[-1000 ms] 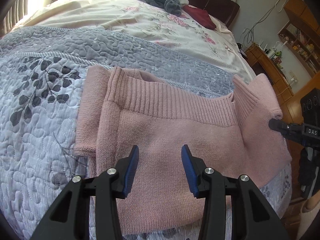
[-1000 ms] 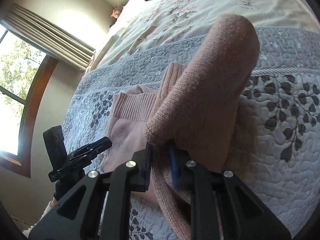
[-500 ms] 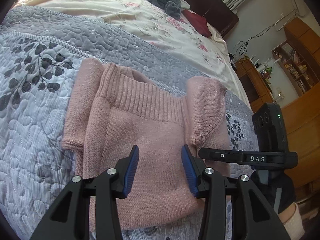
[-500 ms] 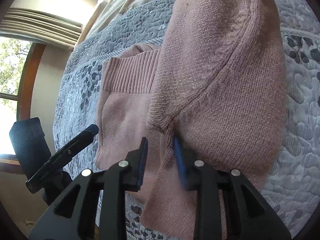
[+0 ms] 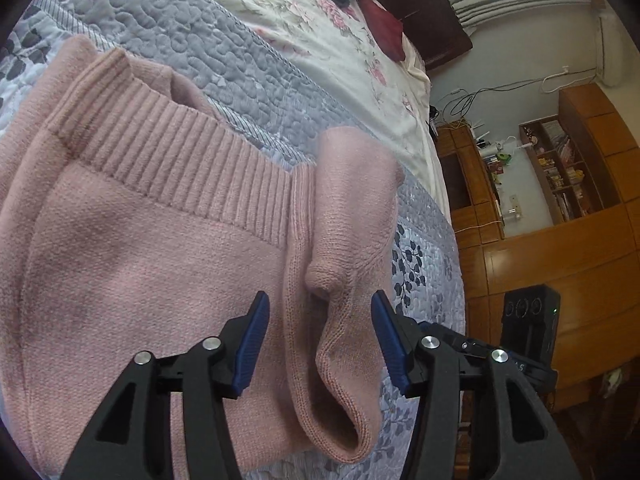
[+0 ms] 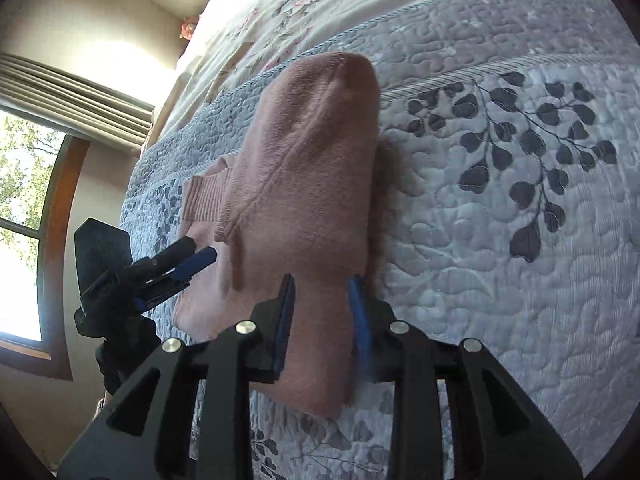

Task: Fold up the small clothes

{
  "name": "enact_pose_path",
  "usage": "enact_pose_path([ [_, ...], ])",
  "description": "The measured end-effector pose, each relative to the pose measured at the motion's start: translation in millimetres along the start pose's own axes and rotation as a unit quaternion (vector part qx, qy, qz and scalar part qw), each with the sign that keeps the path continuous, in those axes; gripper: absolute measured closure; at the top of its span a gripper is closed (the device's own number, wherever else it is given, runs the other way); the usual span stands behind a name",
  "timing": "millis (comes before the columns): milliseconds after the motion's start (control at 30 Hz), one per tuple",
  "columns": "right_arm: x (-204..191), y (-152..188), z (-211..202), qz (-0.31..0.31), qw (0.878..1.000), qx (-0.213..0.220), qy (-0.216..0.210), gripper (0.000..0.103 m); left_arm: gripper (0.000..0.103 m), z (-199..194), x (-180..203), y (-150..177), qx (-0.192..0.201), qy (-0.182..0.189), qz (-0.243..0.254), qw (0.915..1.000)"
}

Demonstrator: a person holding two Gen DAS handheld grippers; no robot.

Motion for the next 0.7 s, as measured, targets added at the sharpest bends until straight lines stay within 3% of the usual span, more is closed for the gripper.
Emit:
enact_pose_path([
  [200, 42.7, 14.1, 9.5, 0.038, 0.999, -0.006, -0.007, 0.074, 0.049, 30.7, -4.3, -5.7, -0.011, -0.001, -0.025, 0.9996],
  [500, 49.4, 19.3, 20.1, 0.041, 0.999, -0.006, -0.015, 0.074, 0.051, 59.7, 2.7, -11.0, -0.022, 0.006, -0.031, 0.9993],
  [567, 49.7, 20.0, 19.7, 0.042, 0.999, -0.003, -0.018, 0.074, 0.059, 64.3, 6.2, -11.5, -0.027, 0.0, -0.027, 0.9993],
  [633, 52.7, 20.2, 17.0, 0.044, 0.999, -0.001, -0.019, 0.074, 0.076, 66.2, 10.0, -10.9, -0.026, -0.002, -0.025, 0.9993],
  [700, 55.9, 22.1, 13.6, 0.044, 0.999, 0.0, -0.017, 0.074, 0.08, 63.3, 16.2, -11.1, -0.012, -0.005, -0.018, 0.9998],
])
Point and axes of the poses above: each gripper's, at about its wrist camera, not at the fingertips, and z roughly the way its jaws point, x to its right, y to its underside, the point moved 5 cm from there along z, roughly the way its jaws point, and after that the axes turned 8 degrees about z, right-handed, at the moved point
